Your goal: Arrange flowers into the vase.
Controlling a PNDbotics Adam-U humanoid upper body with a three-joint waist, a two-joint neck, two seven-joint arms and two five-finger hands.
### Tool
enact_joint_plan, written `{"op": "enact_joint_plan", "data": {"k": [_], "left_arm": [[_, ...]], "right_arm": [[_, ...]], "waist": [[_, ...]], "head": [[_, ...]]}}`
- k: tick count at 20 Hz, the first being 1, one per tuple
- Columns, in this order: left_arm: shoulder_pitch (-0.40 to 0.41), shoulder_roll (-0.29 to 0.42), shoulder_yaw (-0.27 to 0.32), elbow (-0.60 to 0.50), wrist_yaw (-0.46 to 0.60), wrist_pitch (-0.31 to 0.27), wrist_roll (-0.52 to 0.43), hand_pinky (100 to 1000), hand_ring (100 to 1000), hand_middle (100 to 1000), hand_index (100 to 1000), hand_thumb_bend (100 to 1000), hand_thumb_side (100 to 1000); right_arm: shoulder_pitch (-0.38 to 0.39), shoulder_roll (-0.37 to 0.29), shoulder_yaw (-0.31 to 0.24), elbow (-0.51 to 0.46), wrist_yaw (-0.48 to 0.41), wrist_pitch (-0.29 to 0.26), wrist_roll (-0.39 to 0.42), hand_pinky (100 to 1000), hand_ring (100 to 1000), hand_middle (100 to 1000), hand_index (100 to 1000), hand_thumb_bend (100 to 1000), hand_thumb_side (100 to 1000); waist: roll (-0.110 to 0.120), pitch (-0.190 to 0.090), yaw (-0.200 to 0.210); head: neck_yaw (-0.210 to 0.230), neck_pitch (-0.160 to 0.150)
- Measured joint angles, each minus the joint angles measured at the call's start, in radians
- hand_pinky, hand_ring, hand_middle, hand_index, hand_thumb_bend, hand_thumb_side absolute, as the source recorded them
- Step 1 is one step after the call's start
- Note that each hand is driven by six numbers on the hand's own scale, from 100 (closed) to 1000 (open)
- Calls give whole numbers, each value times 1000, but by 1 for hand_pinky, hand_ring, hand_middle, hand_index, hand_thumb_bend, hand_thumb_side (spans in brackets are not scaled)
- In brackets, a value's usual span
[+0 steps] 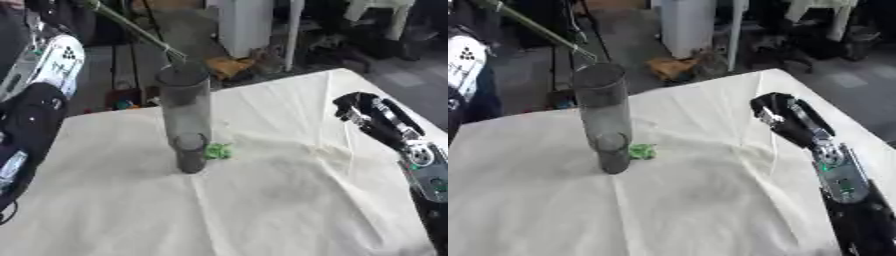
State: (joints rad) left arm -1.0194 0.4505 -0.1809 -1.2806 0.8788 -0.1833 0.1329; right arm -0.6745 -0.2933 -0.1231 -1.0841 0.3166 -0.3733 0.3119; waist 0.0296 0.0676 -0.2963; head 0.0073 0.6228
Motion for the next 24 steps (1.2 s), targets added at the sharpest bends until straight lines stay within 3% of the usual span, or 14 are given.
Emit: {"op": "enact_joint_plan", "data": {"k": [24], "left_arm": [[6, 0, -20, 0, 26, 29, -28, 100, 100, 100, 100, 744, 835]], "right_arm": [[2, 0, 0, 0, 0, 0, 0, 634, 643, 532, 728, 348, 777]], "waist": [[0, 0, -1]], "head": [[-9, 1]]}}
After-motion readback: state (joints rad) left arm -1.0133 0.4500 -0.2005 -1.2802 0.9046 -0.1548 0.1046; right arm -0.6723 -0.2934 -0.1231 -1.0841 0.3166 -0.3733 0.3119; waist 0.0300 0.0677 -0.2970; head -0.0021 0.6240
